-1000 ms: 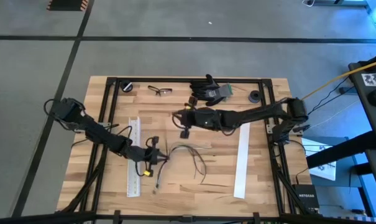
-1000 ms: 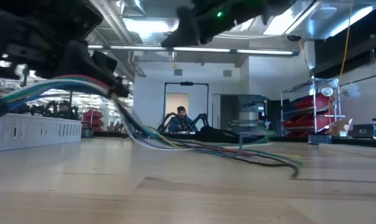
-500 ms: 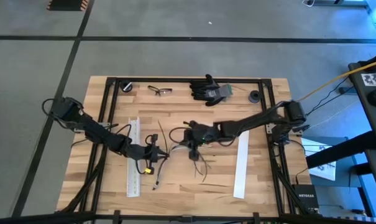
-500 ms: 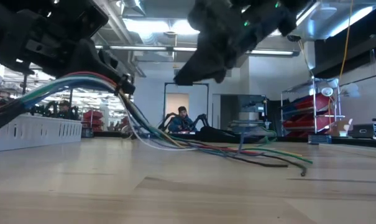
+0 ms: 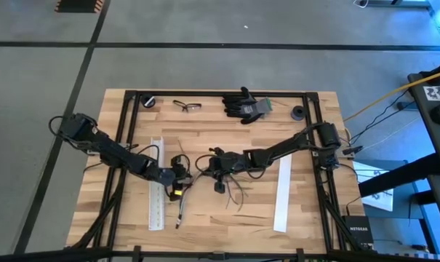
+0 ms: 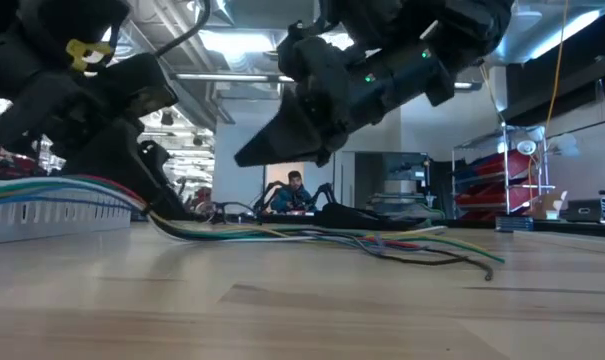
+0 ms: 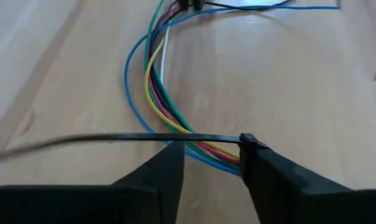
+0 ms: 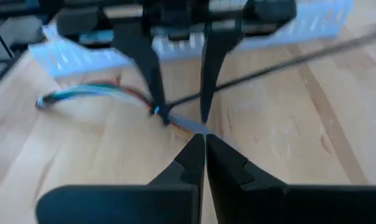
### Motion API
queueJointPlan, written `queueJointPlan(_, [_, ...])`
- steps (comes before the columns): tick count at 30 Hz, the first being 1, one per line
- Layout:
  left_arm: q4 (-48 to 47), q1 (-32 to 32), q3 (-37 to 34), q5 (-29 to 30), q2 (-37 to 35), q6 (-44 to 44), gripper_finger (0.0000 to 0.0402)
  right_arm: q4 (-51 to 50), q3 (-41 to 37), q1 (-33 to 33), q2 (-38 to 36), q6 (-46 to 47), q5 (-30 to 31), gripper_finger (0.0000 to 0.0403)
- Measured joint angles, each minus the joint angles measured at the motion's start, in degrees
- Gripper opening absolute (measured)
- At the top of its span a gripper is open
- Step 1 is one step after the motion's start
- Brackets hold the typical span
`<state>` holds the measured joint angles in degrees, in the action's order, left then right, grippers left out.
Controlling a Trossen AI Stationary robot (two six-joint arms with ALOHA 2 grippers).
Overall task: Ziptie cables
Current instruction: Close the zip tie
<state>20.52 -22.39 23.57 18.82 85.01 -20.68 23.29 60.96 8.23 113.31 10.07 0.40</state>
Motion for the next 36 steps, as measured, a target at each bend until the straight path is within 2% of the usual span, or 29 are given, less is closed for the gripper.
queueJointPlan(6, [-0.5,1.26,0.0,-0.1,-0.02,1.75,0.0183,3.62,1.96,0.0,4.17,-0.08,0.0,0.0029])
queueJointPlan(9, [0.46,1.68,0.02,0.65,-0.03,3.09,0.0191,5.1,3.59,0.07,6.69,-3.41,-0.42,0.0037])
queueJointPlan(13, [-0.31,2.43,0.0,1.3,-0.04,3.04,0.0191,4.73,6.4,0.07,8.8,-5.79,-2.98,0.0034])
queueJointPlan(21, [0.12,3.06,0.0,1.36,-0.04,2.44,0.0192,4.42,9.38,0.04,9.26,-8.43,-2.68,0.002])
queueJointPlan(27, [0.61,3.06,-0.13,1.26,0.02,1.59,0.0188,1.04,11.87,0.07,12.24,-8.5,-2.69,0.001])
queueJointPlan(36, [0.06,2.89,0.05,1.5,-2.13,0.74,0.0187,-7.54,12.43,0.07,12.59,-8.94,-2.56,0.001])
